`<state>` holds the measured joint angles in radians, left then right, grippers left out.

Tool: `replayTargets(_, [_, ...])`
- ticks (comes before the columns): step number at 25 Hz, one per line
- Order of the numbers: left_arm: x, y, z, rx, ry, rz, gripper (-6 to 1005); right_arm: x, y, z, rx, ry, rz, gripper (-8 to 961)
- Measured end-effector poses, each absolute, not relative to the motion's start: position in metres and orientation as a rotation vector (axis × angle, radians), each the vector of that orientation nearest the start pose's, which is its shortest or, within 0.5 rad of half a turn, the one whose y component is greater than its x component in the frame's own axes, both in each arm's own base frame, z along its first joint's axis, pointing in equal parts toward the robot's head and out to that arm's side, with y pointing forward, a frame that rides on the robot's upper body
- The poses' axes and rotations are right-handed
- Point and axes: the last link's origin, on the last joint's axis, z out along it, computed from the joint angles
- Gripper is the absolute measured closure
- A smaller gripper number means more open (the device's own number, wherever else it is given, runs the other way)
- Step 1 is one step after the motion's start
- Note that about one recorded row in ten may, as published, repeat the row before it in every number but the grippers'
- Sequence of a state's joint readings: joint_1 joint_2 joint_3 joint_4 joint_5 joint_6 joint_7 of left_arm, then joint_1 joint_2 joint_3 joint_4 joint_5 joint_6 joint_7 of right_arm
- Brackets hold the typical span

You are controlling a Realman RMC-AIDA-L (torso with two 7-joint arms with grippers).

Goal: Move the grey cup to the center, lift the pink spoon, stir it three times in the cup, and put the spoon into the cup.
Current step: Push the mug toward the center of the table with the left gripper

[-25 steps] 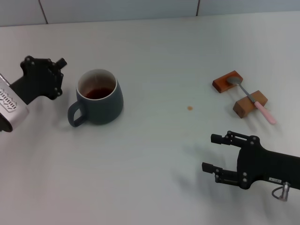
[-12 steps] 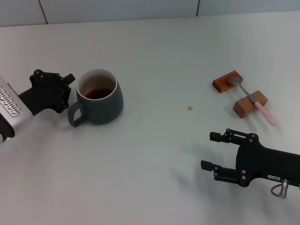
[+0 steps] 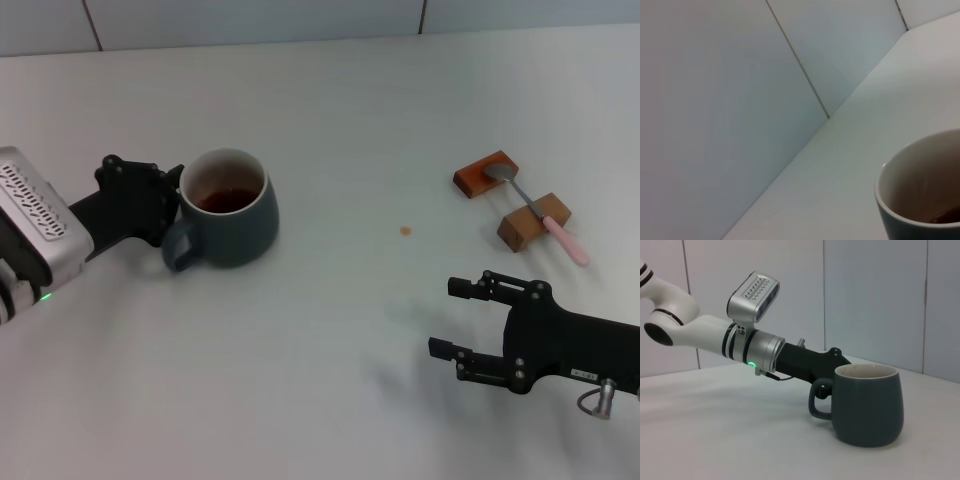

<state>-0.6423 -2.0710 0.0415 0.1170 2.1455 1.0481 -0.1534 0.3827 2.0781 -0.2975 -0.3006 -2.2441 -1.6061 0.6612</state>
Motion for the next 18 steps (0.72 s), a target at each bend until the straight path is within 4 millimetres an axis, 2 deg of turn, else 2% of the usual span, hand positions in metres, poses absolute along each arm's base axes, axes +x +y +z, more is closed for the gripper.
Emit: replayTargets(18, [-0.27,0.352,-0.094,-2.37,-0.103,-0.429,994,0.326,0.237,-0.041,-2.614,0.333,0.748,221])
